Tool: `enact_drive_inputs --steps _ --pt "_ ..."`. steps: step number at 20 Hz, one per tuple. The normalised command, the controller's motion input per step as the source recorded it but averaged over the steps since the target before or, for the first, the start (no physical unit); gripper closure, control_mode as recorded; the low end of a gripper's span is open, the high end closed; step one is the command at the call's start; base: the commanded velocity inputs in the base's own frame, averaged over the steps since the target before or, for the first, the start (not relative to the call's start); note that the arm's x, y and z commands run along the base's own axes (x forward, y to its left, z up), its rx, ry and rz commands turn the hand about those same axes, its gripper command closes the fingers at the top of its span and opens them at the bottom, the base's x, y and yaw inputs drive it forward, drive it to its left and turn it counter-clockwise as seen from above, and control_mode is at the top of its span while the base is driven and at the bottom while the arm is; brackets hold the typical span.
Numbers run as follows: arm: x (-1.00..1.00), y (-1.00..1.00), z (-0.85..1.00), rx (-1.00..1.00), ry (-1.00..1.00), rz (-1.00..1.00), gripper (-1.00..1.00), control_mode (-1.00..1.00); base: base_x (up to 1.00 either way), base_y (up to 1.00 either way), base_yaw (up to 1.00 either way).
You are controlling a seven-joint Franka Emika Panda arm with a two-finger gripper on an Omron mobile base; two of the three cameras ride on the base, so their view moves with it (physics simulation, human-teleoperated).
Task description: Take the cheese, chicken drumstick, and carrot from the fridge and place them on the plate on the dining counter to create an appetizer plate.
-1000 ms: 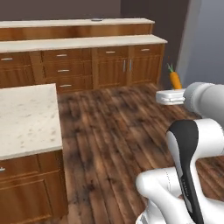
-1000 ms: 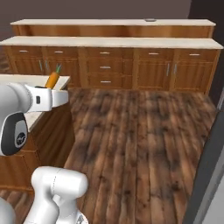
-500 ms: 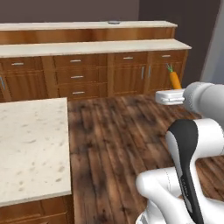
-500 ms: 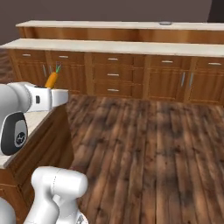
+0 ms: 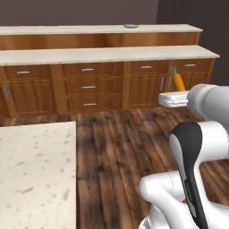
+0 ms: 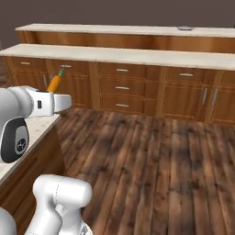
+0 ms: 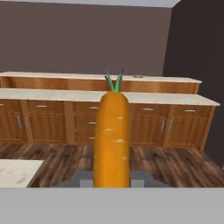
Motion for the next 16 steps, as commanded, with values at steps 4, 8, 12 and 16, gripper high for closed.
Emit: enact_drive_inputs --steps 4,8,12,16 --pt "0.0 0.0 0.0 0.0 0.0 0.0 1.0 1.0 1.0 -0.23 0.13" --pt "0.0 0.0 0.0 0.0 0.0 0.0 1.0 1.0 1.0 -0.46 0.12" --pt "0.0 0.0 0.0 0.0 0.0 0.0 1.0 1.0 1.0 -0.65 0.16" --pt "0.0 0.0 0.0 0.0 0.0 0.0 1.0 1.0 1.0 -0.53 0.2"
